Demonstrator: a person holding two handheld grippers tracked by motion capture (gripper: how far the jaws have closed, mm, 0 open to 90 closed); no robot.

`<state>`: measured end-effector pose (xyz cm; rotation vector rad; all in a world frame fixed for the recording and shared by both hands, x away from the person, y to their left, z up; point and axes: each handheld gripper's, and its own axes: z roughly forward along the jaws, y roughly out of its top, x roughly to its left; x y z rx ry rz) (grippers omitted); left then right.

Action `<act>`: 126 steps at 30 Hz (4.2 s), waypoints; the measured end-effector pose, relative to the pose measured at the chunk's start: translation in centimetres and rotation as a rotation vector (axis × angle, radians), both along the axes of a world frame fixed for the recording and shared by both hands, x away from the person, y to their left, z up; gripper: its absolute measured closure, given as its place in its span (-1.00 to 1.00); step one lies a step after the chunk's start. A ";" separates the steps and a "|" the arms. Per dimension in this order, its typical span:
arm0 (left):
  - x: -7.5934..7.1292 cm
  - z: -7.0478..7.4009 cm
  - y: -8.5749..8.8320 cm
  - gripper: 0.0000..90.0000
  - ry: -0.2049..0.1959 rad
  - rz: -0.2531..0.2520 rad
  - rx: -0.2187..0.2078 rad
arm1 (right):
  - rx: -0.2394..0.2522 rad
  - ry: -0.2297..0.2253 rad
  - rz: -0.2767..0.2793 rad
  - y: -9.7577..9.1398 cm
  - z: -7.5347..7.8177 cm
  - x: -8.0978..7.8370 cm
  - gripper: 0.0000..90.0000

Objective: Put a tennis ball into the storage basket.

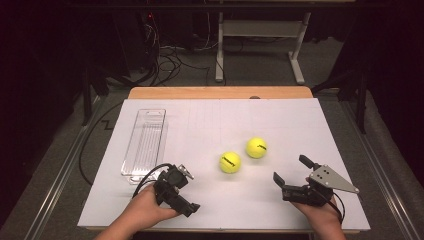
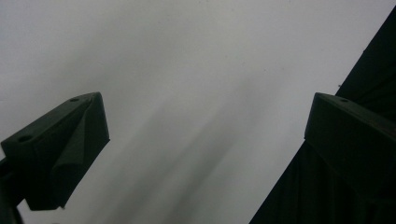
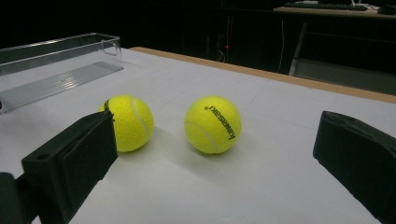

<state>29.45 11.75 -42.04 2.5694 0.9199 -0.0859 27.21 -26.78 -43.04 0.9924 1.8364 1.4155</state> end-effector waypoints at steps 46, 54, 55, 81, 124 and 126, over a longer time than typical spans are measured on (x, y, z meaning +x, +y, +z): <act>4.8 1.2 -4.0 -0.98 0.037 0.000 0.054 | 0.009 -0.007 -0.006 -0.3 0.1 0.0 -1.00; 5.3 1.4 -4.7 -0.98 0.014 0.006 0.051 | 0.009 -0.008 -0.002 -0.2 0.1 -0.1 -1.00; 5.3 1.4 -4.8 -0.98 0.011 0.003 0.052 | 0.010 -0.005 -0.002 -0.2 0.1 0.0 -1.00; 6.9 2.8 -7.4 -0.98 -0.004 -0.029 0.044 | 0.008 -0.007 0.004 -0.2 0.1 0.0 -1.00; 10.7 1.7 -10.2 -0.90 -0.045 -0.023 0.001 | 0.008 -0.006 0.006 -0.3 0.0 0.1 -1.00; 10.8 1.3 -10.3 -0.87 -0.040 -0.025 0.003 | 0.008 -0.006 0.006 -0.3 0.0 0.1 -1.00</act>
